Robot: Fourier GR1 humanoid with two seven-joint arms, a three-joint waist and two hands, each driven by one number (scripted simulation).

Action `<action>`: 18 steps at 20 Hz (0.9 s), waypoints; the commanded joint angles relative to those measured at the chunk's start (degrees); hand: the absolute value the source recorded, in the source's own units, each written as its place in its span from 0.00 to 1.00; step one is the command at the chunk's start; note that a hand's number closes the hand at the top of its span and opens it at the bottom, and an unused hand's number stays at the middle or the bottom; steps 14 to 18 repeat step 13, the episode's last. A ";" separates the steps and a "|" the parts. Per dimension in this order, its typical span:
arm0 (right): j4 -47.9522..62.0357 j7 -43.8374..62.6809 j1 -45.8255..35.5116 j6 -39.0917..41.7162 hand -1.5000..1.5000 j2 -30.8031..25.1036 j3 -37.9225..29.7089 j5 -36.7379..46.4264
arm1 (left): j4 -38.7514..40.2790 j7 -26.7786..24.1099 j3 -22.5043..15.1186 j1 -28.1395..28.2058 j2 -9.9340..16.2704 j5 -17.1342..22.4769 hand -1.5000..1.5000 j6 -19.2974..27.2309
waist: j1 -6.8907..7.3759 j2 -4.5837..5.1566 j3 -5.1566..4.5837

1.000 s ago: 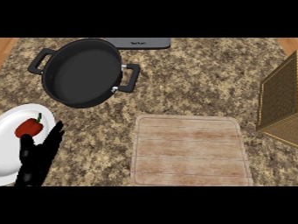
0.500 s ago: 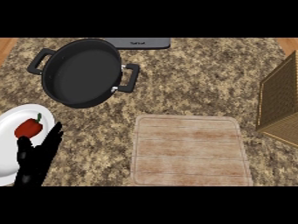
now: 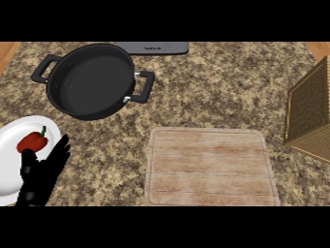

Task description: Pick the eggplant from the cutting board and place it in the basket

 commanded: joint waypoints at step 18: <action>-13.34 3.17 13.89 7.02 0.00 -4.99 -21.22 -18.54 | -1.22 2.85 0.77 3.22 -0.91 -0.83 0.50 0.39 | -1.33 0.17 -0.55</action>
